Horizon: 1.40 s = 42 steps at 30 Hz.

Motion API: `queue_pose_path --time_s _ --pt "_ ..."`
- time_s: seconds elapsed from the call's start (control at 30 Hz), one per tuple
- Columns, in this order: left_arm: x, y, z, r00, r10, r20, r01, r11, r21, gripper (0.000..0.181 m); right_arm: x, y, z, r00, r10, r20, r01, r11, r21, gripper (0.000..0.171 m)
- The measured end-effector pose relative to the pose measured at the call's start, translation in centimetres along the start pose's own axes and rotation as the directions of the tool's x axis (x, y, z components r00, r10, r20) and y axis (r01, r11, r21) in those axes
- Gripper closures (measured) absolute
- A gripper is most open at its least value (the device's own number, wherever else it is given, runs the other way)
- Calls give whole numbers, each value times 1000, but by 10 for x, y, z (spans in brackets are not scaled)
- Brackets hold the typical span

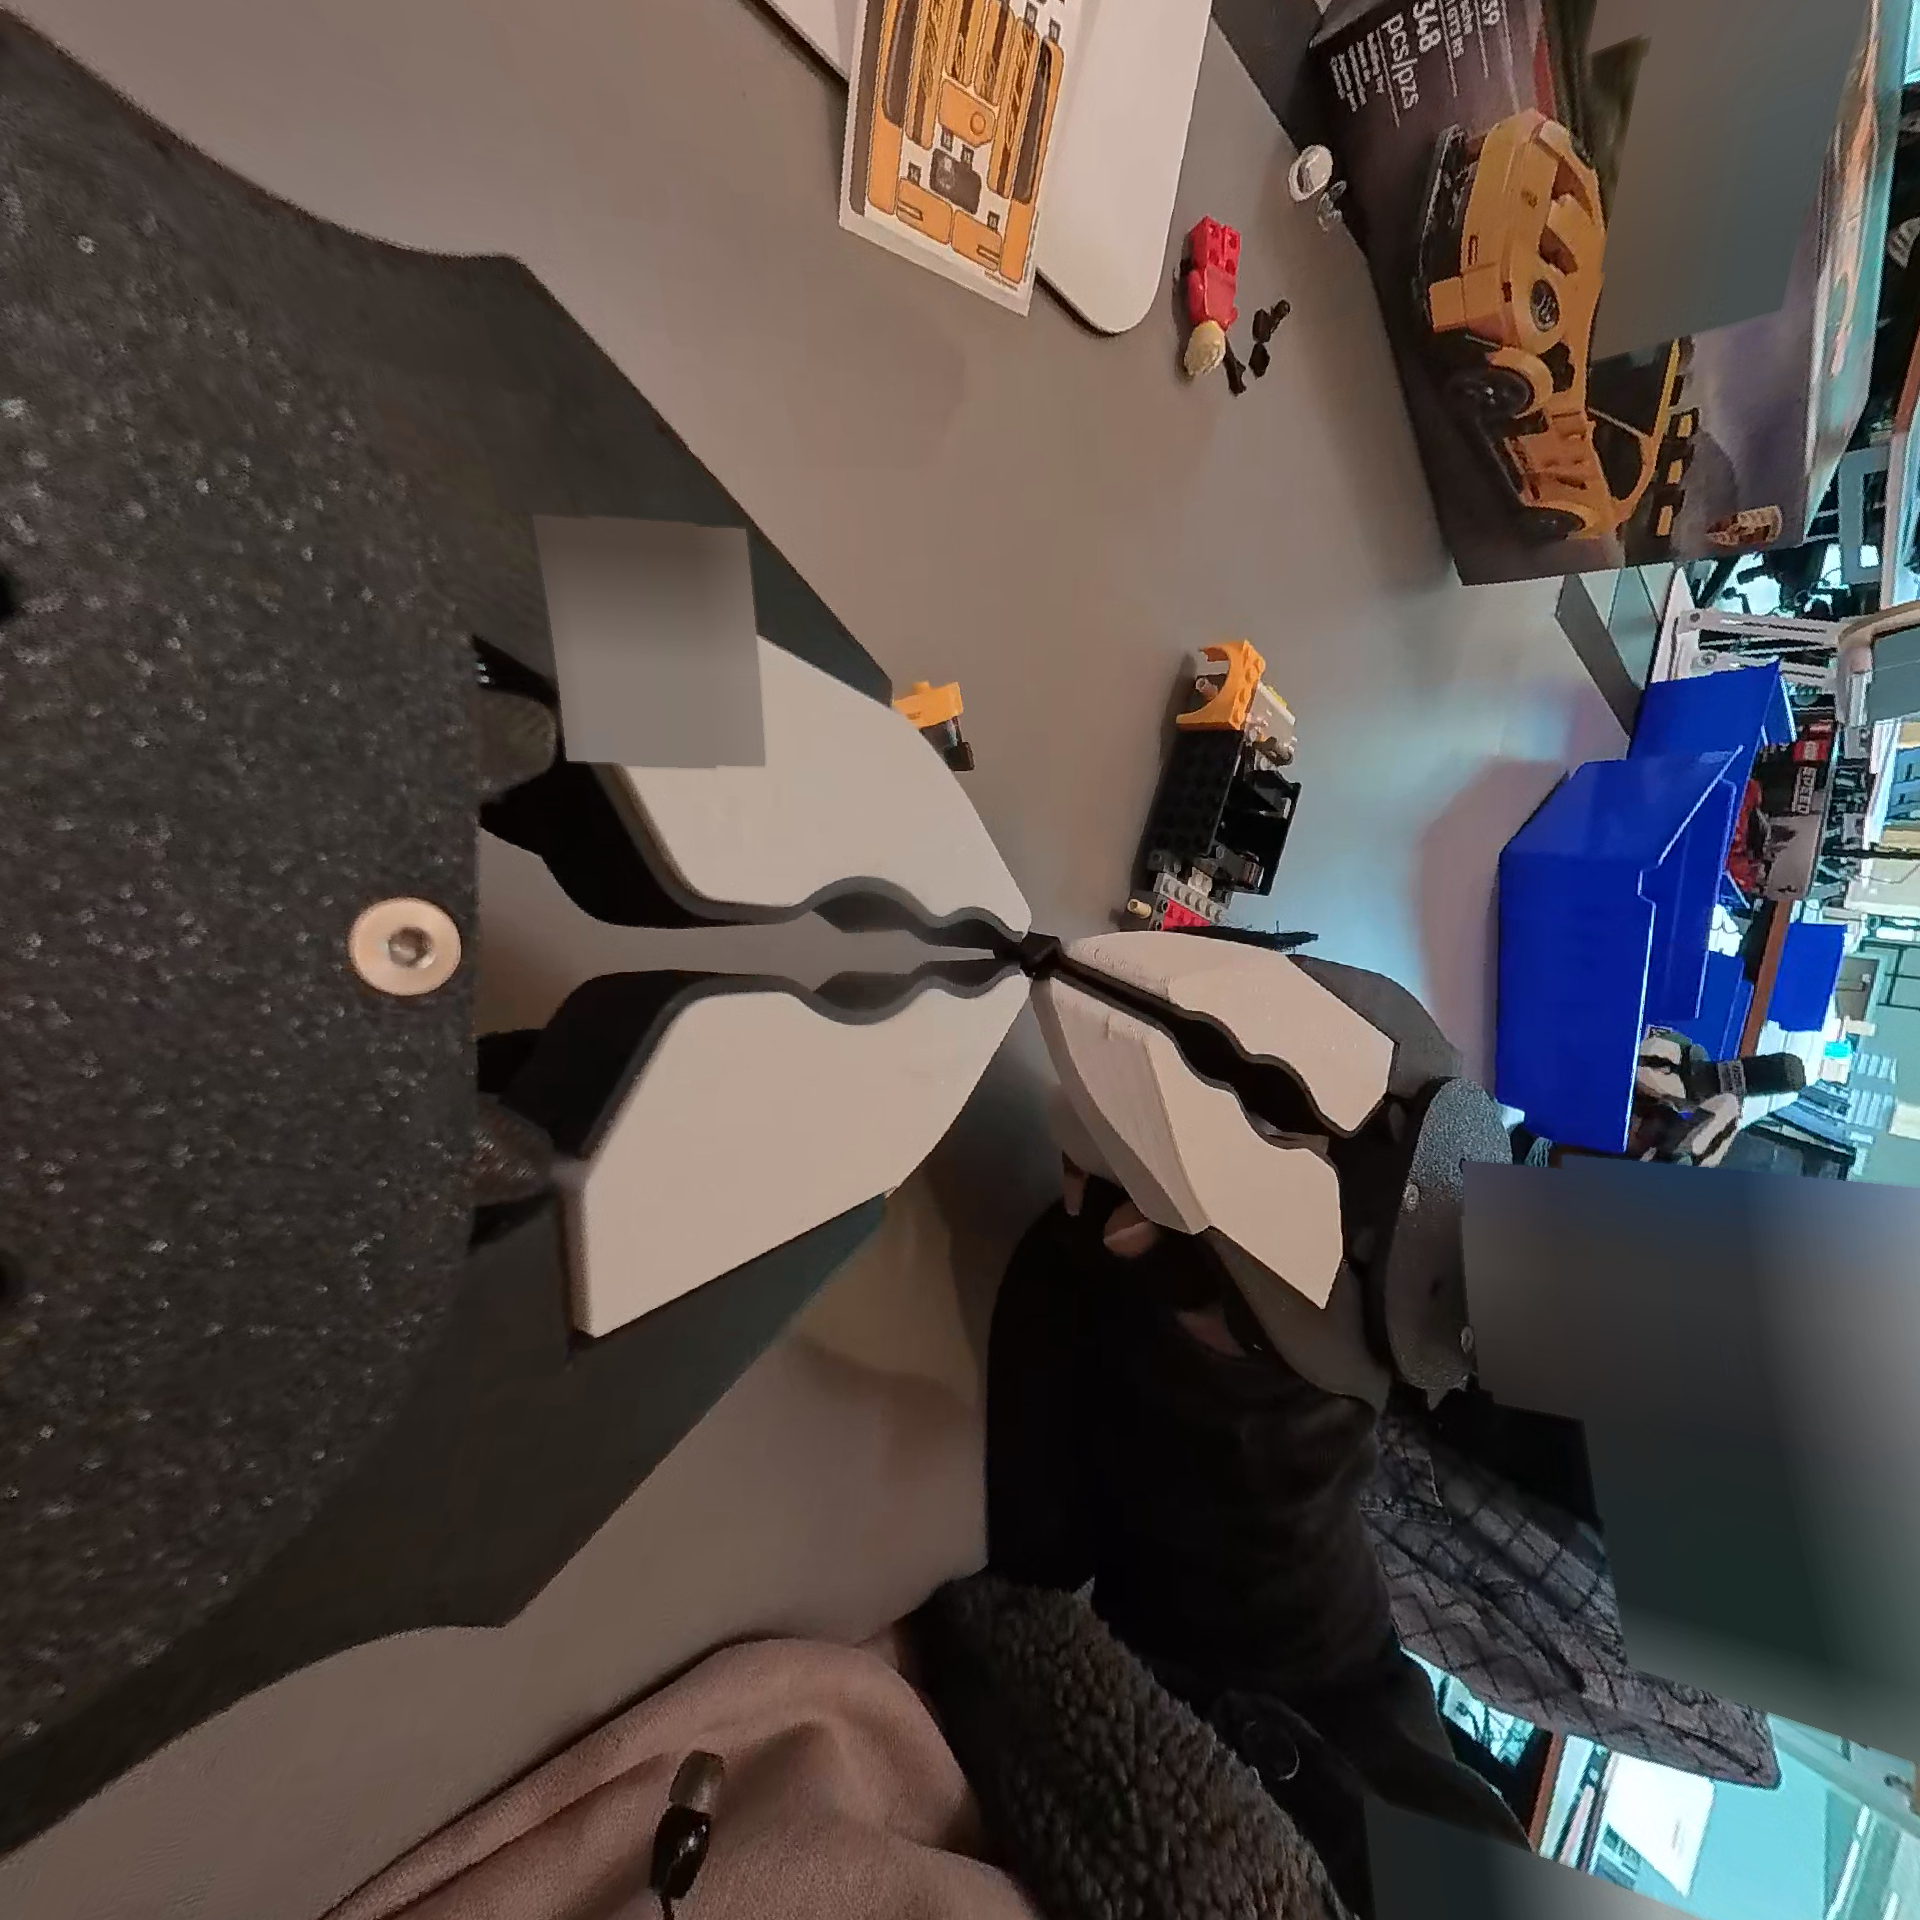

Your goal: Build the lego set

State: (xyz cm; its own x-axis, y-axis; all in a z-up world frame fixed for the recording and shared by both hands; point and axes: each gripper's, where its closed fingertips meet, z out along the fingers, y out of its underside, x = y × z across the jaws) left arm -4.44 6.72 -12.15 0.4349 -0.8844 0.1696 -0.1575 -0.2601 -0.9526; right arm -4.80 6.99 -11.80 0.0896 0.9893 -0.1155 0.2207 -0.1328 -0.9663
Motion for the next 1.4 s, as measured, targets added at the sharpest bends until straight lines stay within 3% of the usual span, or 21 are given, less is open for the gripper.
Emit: queue_pose_path --time_s 0.47,0.67,0.87,1.27,1.4 --pt "1 5 -1 999 53 -7 -53 999 -12 181 -3 3 1 999 7 37 -7 1000 -8 169" --pt "3 15 -3 995 58 -83 -62 997 -38 181 -9 18 -1 971 -177 162 195 976 -100 157" --pt "3 23 -2 993 72 -95 -79 994 -71 181 -10 26 9 922 -277 269 332 925 -185 156" --pt "-4 28 0 996 68 -65 -74 994 -86 181 -4 33 12 918 -305 254 360 909 -209 162" --pt "-25 36 0 995 87 49 -80 988 -129 151 17 42 10 919 -358 166 393 875 -283 162"
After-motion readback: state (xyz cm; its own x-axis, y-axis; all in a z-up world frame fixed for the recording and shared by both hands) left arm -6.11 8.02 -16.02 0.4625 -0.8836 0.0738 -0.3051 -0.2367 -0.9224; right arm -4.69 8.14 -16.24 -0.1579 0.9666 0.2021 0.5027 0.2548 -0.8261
